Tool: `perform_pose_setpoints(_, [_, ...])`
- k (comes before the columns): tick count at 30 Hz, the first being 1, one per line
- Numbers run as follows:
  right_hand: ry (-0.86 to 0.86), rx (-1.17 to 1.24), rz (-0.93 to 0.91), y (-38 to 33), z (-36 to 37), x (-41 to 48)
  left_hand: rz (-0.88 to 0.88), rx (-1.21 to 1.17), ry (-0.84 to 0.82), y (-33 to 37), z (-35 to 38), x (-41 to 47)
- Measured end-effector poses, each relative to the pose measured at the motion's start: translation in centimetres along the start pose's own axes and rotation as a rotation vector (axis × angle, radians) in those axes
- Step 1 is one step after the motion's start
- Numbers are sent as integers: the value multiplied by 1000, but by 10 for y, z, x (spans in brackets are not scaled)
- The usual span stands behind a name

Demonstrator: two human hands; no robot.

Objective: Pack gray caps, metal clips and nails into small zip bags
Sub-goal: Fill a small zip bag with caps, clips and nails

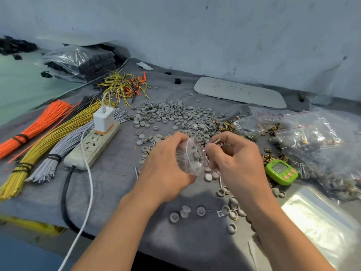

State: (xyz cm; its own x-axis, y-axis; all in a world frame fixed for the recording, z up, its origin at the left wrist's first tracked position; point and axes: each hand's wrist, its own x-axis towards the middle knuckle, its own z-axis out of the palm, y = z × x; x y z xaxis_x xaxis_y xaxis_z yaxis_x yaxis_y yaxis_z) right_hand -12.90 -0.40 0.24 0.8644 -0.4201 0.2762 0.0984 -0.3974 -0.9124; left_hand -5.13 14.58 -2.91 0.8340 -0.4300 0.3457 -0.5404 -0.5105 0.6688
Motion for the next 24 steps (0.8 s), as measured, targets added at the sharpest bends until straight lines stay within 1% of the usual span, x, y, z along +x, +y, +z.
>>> perform_pose_setpoints(3, [-57,-74,-12,-1,7,4,-7,-34,-12,5,2,0])
perform_pose_setpoints(5, [-73,-74,-19,-2,12,4,-20,-79,-6,6,2,0])
perform_pose_setpoints(6, [-42,-28,-19,-3,12,4,-26,-109,5,6,1,0])
perform_pose_setpoints(8, [76,54,5,0,7,6,-32,-142,44,4,0,0])
perform_pose_setpoints(9, [126,17,13,4,2,9,-37,-146,67,2,-2,0])
perform_pose_setpoints(10, [136,-83,18,9,-2,11,-46,-150,89,1,-3,1])
perform_pose_setpoints(11, [87,-211,28,13,-3,11,-58,-154,115,-1,-4,1])
perform_pose_setpoints(14, [-183,-576,77,21,5,8,-103,-193,222,-4,-8,2])
perform_pose_setpoints(16, [-288,-744,58,25,13,5,-117,-219,280,-5,-10,2])
perform_pose_setpoints(19, [-303,-872,-54,28,20,4,-120,-167,285,-6,-12,2])
perform_pose_setpoints(22, [-283,-1013,-159,31,20,1,-125,-95,235,-5,-11,0])
perform_pose_setpoints(24, [-290,-1050,-167,31,19,-1,-128,-84,205,-5,-11,0])
